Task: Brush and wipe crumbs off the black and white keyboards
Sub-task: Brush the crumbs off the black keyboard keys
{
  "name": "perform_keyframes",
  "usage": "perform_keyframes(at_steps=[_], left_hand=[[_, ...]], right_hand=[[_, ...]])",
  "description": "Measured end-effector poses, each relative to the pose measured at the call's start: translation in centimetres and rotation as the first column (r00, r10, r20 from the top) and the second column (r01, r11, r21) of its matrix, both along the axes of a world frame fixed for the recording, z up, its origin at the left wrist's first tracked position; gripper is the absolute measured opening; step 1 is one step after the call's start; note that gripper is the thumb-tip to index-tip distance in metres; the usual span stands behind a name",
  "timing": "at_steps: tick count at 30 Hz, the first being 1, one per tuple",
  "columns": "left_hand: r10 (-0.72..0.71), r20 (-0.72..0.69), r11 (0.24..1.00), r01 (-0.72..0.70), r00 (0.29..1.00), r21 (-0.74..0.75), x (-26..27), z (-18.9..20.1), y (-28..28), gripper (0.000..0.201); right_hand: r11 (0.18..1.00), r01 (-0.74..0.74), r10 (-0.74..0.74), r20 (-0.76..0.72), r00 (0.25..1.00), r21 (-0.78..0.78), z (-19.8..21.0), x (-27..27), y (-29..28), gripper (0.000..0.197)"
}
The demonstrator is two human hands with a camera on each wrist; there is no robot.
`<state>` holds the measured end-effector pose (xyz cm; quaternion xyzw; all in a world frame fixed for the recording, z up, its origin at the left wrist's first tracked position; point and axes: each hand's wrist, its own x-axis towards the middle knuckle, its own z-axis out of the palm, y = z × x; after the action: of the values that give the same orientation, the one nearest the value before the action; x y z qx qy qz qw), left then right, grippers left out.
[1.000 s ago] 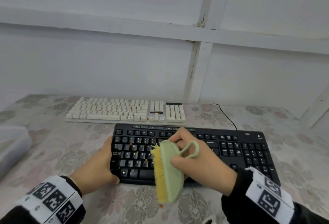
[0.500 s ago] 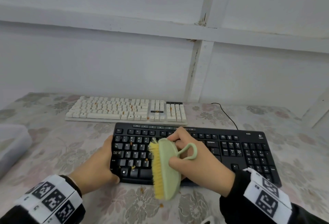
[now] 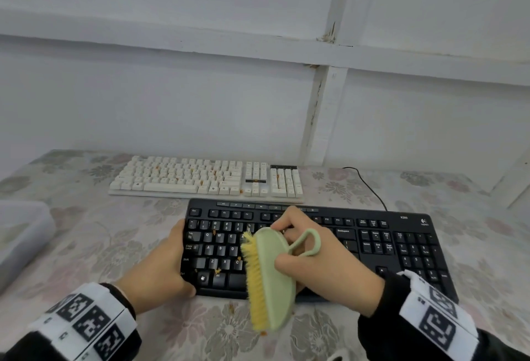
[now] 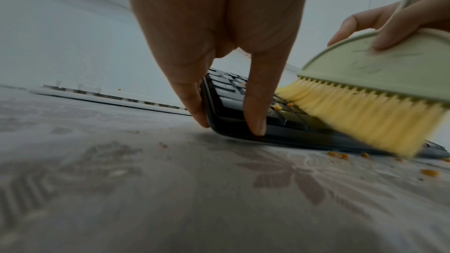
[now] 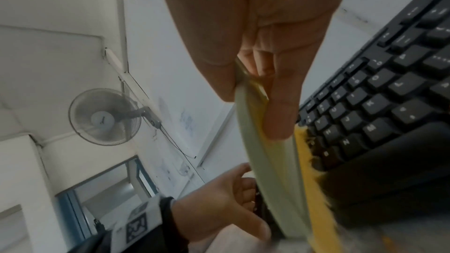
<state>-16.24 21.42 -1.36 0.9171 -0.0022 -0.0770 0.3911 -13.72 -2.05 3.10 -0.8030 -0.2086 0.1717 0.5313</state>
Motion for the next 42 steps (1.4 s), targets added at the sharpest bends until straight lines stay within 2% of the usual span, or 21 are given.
perform_keyframes(at_steps=[2, 5, 7, 10, 15, 17, 21, 23, 27, 30, 32, 35, 38, 42], left_hand=[[-0.003, 0.0, 1.0, 0.003, 1.0, -0.004, 0.0, 0.0, 0.0, 0.095], [0.003, -0.007, 1.0, -0.003, 1.0, 0.009, 0.0, -0.1, 0.1, 0.095], [0.004, -0.016, 1.0, -0.004, 1.0, 0.009, 0.1, -0.2, 0.2, 0.096], [0.005, -0.025, 1.0, -0.005, 1.0, 0.001, 0.2, -0.5, 0.3, 0.097], [0.001, -0.014, 1.0, -0.001, 1.0, -0.01, 0.3, -0.7, 0.5, 0.098], [-0.004, -0.003, 1.0, 0.004, 1.0, -0.007, 0.3, -0.7, 0.4, 0.098], [-0.006, 0.0, 1.0, 0.006, 1.0, -0.007, 0.3, -0.7, 0.4, 0.096], [-0.005, 0.01, 1.0, 0.005, 1.0, -0.018, 0.3, -0.6, 0.4, 0.096], [-0.013, 0.015, 0.999, 0.013, 1.0, -0.029, 0.3, -0.7, 0.5, 0.095], [-0.013, -0.001, 1.0, 0.013, 1.0, -0.026, 0.4, -1.0, 0.7, 0.099], [-0.015, -0.007, 1.0, 0.015, 1.0, -0.026, 0.4, -1.1, 0.7, 0.101], [-0.018, 0.006, 0.999, 0.018, 1.0, -0.032, 0.4, -1.0, 0.6, 0.1], [-0.018, 0.013, 0.999, 0.018, 1.0, -0.035, 0.4, -1.0, 0.6, 0.099], [-0.018, 0.019, 0.999, 0.019, 1.0, -0.036, 0.4, -1.0, 0.5, 0.097]], right_hand=[[0.997, 0.038, -0.038, 0.002, 0.999, 0.065, 0.8, 0.4, 0.0, 0.022], [0.969, 0.175, -0.192, 0.089, 0.977, 0.173, 1.1, 1.5, 0.5, 0.027], [0.963, 0.202, -0.226, 0.128, 0.966, 0.178, 0.7, 1.8, 1.1, 0.029], [0.989, 0.125, -0.136, 0.158, 0.978, 0.08, -0.3, 1.2, 1.8, 0.027], [1.0, -0.006, 0.005, 0.078, 0.997, 0.007, -0.9, -0.3, 1.7, 0.025], [0.999, 0.005, -0.009, 0.083, 0.997, 0.045, -0.2, -0.1, 1.4, 0.025], [0.969, 0.147, -0.174, 0.127, 0.976, 0.197, 0.7, 1.6, 1.3, 0.028], [0.964, 0.179, -0.208, 0.138, 0.968, 0.195, 0.3, 1.8, 1.6, 0.028], [0.995, 0.072, -0.078, 0.09, 0.993, 0.07, -1.6, 0.2, 2.2, 0.028], [1.0, 0.0, 0.0, 0.021, 1.0, 0.029, -1.6, -0.6, 2.0, 0.025], [0.998, 0.012, -0.012, 0.012, 1.0, 0.062, -0.9, -0.3, 1.7, 0.025], [0.983, 0.11, -0.122, 0.076, 0.99, 0.147, 0.2, 0.8, 1.6, 0.028], [0.974, 0.172, -0.192, 0.133, 0.972, 0.15, -0.2, 1.2, 2.1, 0.031], [0.999, 0.035, -0.039, 0.114, 0.993, 0.037, -1.7, -0.6, 2.7, 0.027]])
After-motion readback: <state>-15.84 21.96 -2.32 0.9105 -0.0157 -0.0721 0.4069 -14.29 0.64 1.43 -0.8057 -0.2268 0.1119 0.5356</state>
